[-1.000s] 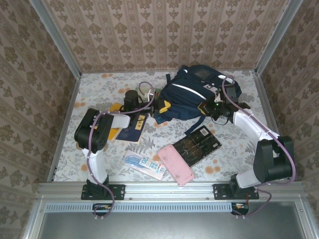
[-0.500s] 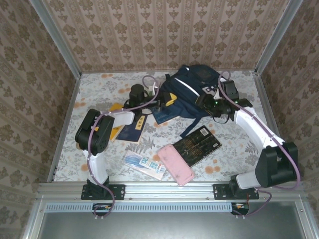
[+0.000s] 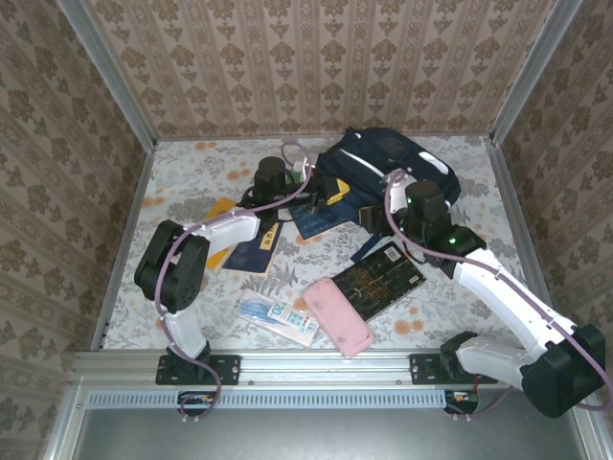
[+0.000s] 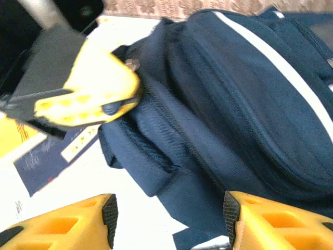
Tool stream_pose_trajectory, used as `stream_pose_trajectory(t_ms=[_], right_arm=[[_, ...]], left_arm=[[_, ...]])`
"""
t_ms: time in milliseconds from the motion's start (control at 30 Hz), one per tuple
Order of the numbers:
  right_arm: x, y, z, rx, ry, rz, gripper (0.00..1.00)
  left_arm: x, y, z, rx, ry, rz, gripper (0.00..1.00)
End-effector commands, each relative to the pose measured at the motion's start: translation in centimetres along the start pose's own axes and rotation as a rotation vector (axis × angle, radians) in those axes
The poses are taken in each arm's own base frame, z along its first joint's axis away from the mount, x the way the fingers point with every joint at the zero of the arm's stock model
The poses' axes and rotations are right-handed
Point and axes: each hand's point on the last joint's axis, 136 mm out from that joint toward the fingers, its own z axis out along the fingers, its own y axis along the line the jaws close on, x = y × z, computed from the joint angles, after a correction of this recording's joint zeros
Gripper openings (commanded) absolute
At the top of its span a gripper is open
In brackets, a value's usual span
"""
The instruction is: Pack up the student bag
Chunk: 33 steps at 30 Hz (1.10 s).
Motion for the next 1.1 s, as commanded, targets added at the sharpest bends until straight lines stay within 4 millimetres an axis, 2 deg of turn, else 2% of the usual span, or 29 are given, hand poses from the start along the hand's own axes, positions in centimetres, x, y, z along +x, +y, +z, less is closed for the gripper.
stream_pose_trajectory(t_ms=[0,167,267,467,500,567,667,700,767,933,1067], right_arm=[[-2.2,-0.2,-0.1,0.058,-0.100,-0.249,0.60],[-2.6,0.0,1.1,0.053,-0.141,-0.304,0.63],[-2.8,-0.7,2.4,0.090,-0.138,-0.331,0.63],[-1.5,-1.2,4.9,0.095,-0.082,-0.361,0.57],[-1.1,-1.4,5.2,0.101,-0.077,-0.361,0.54],[-0.7,-2.0,5.6,0.113,-0.072,-0.354,0.39],[-0.6,-2.0,5.9,0.087,-0.077,-0.347,0.07],[-0.6,-1.8,5.8,0.070,-0.082,-0.347,0.00],[-0.6,-1.2,5.6,0.032,-0.096,-0.350,0.00],[-0.6,0.0,4.9,-0.036,-0.130,-0.354,0.00],[-0.4,0.5,4.7,-0.070,-0.122,-0.354,0.00]], left_arm=[[0.6,-5.5,-0.7,0.109,-0.007,0.161,0.00],[1.0,-5.9,-0.7,0.122,-0.003,0.162,0.00],[1.4,-6.0,-0.5,0.126,0.004,0.161,0.00],[2.2,-6.0,-0.4,0.137,0.016,0.149,0.00],[2.3,-5.8,-0.4,0.136,0.016,0.146,0.00],[2.4,-5.6,-0.6,0.133,0.015,0.144,0.00],[2.4,-5.2,-0.7,0.125,0.009,0.135,0.00],[2.5,-5.1,-0.8,0.124,0.010,0.132,0.00],[2.3,-4.9,-1.0,0.119,0.003,0.119,0.00],[1.9,-3.7,-2.1,0.085,-0.008,0.084,0.29],[2.2,-3.3,-4.2,0.019,-0.003,0.128,0.39]])
